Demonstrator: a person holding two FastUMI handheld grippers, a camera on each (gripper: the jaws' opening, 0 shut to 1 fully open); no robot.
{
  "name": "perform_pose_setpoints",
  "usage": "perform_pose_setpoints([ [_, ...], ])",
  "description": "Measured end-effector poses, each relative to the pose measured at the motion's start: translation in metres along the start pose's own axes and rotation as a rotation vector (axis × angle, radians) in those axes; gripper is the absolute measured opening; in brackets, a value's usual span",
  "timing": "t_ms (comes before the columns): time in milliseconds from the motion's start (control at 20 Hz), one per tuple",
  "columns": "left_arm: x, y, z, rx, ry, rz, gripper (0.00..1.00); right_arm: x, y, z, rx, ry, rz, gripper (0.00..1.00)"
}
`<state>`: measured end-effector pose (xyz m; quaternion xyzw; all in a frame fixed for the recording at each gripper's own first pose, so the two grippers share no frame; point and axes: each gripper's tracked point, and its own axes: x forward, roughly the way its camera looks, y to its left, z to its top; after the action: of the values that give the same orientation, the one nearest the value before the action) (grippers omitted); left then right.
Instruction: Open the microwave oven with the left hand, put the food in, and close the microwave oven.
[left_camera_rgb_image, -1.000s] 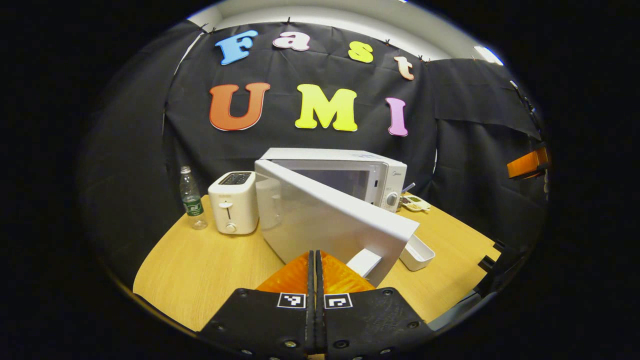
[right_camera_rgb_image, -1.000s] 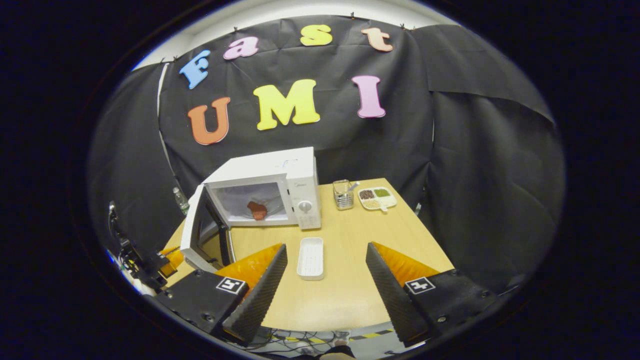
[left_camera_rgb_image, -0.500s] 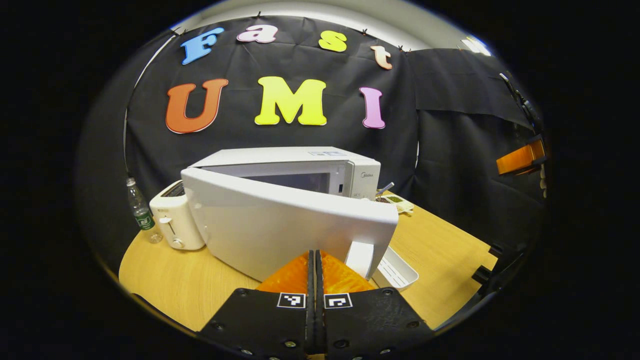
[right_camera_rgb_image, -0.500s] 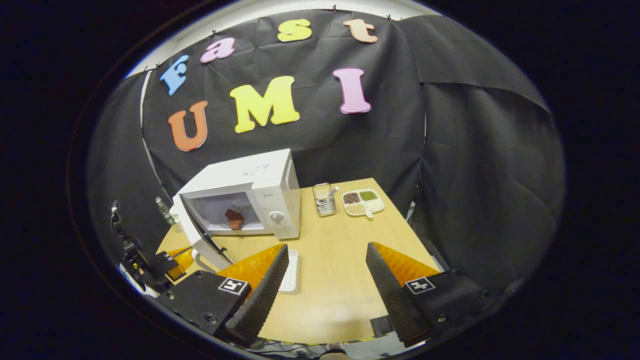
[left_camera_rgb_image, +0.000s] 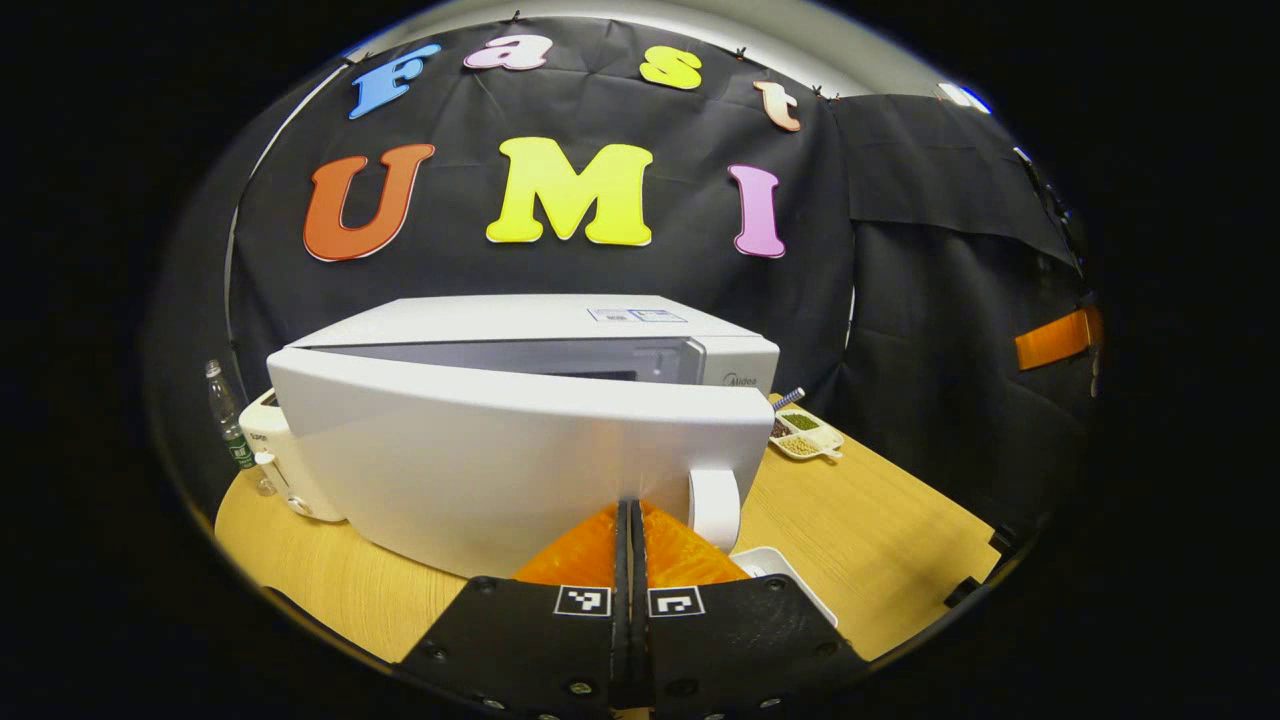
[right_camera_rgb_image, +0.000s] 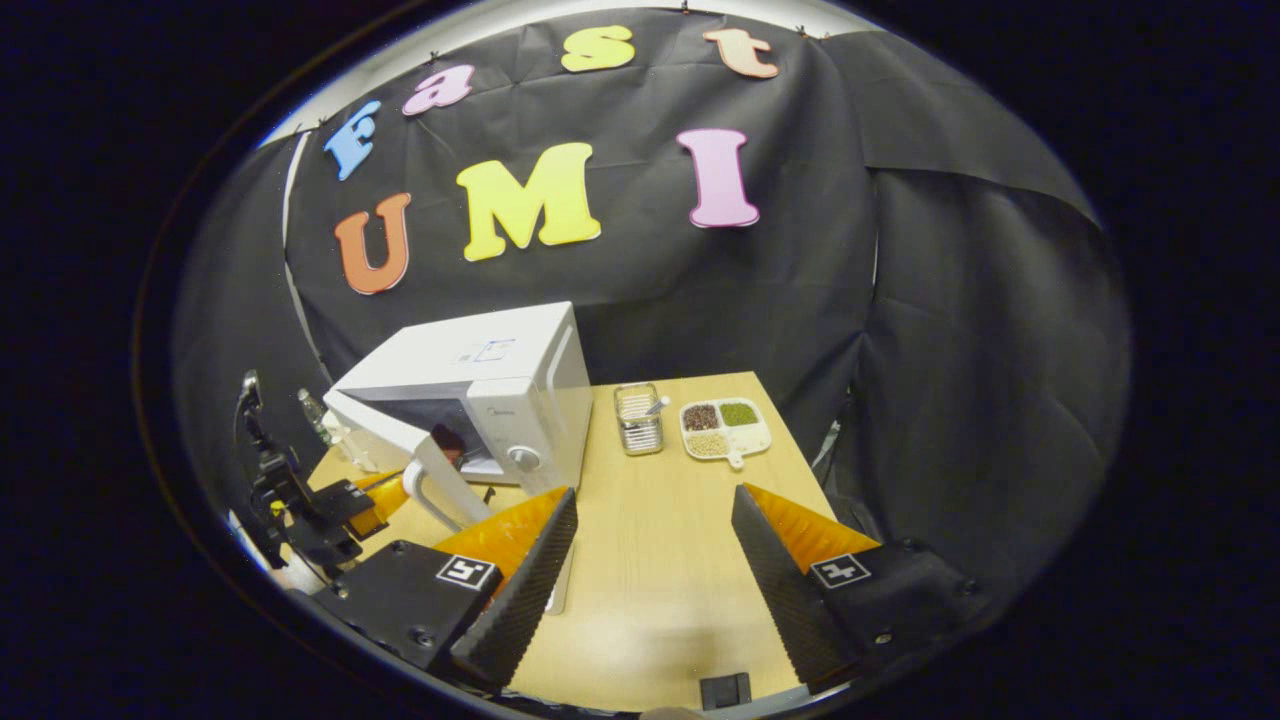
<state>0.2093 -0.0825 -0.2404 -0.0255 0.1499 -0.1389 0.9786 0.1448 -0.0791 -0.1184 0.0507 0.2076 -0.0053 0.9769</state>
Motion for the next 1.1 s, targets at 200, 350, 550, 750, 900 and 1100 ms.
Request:
perform_pose_setpoints([
  [200, 0.032, -0.004, 0.009, -0.008, -0.004, 0.009, 0.0, 0.012, -0.004, 0.007, -0.008, 0.013, 0.023, 0.99],
  [350, 0.053, -0.003, 0.013, -0.012, -0.001, 0.027, 0.0, 0.021, -0.012, 0.012, -0.014, 0.023, 0.023, 0.99],
  [550, 0.066, -0.001, 0.015, -0.041, 0.003, 0.03, 0.0, 0.036, -0.02, 0.018, -0.019, 0.037, 0.017, 0.99],
  [750, 0.076, 0.002, 0.013, -0.054, 0.039, 0.035, 0.0, 0.045, -0.012, 0.023, -0.045, 0.048, 0.039, 0.99],
  [900, 0.075, 0.001, 0.012, -0.04, 0.035, 0.037, 0.0, 0.048, -0.001, 0.025, -0.038, 0.045, 0.061, 0.99],
  [1100, 0.063, 0.02, 0.014, 0.025, 0.043, 0.149, 0.0, 0.042, 0.004, 0.026, -0.027, 0.02, 0.055, 0.99],
])
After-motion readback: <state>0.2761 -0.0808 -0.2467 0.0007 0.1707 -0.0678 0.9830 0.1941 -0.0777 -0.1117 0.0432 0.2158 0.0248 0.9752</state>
